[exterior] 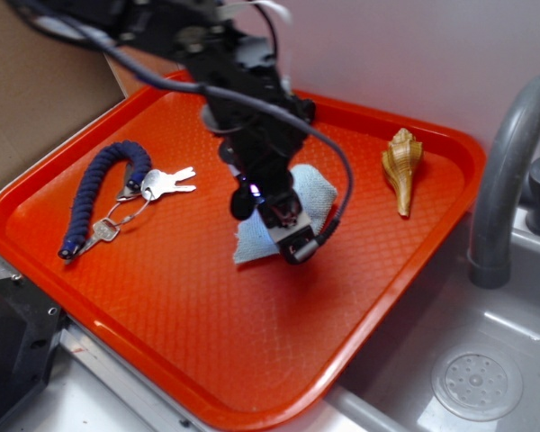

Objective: Grab the blue cloth.

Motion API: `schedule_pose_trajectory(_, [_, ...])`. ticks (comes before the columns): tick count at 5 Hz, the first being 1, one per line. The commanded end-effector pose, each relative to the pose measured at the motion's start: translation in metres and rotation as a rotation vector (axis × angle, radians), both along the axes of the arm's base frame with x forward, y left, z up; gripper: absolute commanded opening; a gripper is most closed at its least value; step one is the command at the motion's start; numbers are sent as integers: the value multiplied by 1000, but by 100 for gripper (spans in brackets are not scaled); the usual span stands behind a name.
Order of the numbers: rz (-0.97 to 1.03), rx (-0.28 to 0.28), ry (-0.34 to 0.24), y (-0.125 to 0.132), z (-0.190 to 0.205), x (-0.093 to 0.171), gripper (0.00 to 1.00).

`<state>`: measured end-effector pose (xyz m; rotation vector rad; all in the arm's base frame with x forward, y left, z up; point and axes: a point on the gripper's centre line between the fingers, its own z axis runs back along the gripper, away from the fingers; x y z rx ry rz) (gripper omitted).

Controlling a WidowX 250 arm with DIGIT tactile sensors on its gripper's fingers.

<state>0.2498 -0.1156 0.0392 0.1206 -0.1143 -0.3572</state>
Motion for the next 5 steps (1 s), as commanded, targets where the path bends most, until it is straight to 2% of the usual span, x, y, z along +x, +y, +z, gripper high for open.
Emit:
schedule_pose_trajectory(1, [77, -43, -34, 16, -2, 30, 100])
schedule_pose_trajectory(2, [178, -81, -28, 39, -5, 43, 0])
schedule_pose_trajectory(4, [260, -94, -8, 62, -11, 41, 0])
schedule_pose_trajectory(5, [309, -110, -10, 76, -3, 22, 0])
